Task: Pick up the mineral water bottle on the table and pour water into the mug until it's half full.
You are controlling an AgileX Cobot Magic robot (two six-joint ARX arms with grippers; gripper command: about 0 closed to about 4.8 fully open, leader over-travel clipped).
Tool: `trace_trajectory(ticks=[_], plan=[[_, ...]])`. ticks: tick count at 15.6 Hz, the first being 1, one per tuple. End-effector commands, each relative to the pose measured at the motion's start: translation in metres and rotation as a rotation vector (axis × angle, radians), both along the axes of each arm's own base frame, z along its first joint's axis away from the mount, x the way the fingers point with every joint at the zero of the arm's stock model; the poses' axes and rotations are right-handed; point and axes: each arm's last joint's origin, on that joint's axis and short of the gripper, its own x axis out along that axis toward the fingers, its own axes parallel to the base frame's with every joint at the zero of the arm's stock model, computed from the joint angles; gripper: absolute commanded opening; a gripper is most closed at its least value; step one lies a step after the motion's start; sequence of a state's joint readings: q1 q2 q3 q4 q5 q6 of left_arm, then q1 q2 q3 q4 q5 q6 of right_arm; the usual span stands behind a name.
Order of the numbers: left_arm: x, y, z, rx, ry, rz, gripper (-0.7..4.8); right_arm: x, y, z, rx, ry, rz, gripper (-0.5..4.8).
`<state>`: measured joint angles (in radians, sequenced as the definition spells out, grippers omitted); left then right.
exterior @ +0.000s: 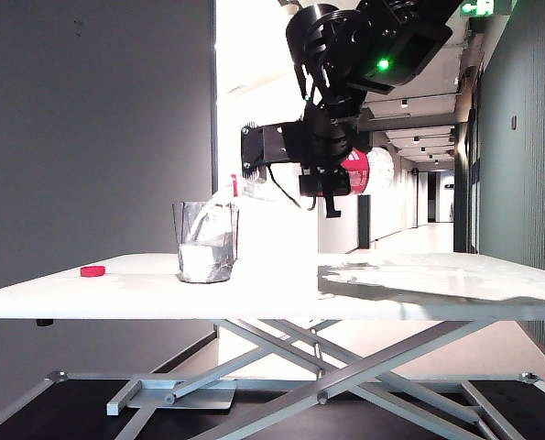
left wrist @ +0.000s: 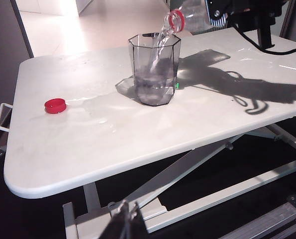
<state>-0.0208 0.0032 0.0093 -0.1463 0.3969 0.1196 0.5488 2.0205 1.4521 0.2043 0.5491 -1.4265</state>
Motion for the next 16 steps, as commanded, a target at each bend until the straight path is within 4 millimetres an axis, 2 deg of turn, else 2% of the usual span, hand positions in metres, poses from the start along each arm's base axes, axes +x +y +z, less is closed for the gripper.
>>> trace_trajectory(ticks=[1,3,6,8,10,13,15,16], plan=[[0.0,0.0,0.0,0.004,0.0,-0.001,-0.05,0.0,0.001,0.012,0.058,-0.051,0.002,2.02],[0.0,0.0,0.0,0.004,0.001,-0.001,-0.05,0.0,0.001,0.012,0.145,-0.049,-0.013,2.02],[0.0,0.0,0.0,0.004,0.0,-0.001,-0.05,-0.001,0.003,0.011,0.387,-0.024,-0.031,2.02],[0.0,0.0,0.0,0.004,0.0,-0.001,-0.05,0.0,0.004,0.01,0.676,0.016,-0.06,2.02],[0.0,0.0,0.0,0.004,0.001,-0.001,-0.05,0.001,0.002,0.01,0.824,0.049,-0.066,2.02],[0.0,0.0,0.0,0.004,0.0,-0.001,-0.05,0.013,-0.015,0.009,1.112,0.156,-0.03,2.02],[0.0,0.0,0.0,0.004,0.0,-0.001,-0.05,0.034,-0.043,-0.001,1.347,0.222,-0.003,2.02],[0.0,0.0,0.0,0.004,0.0,-0.001,-0.05,0.04,-0.049,-0.006,1.4,0.25,0.027,2.02]])
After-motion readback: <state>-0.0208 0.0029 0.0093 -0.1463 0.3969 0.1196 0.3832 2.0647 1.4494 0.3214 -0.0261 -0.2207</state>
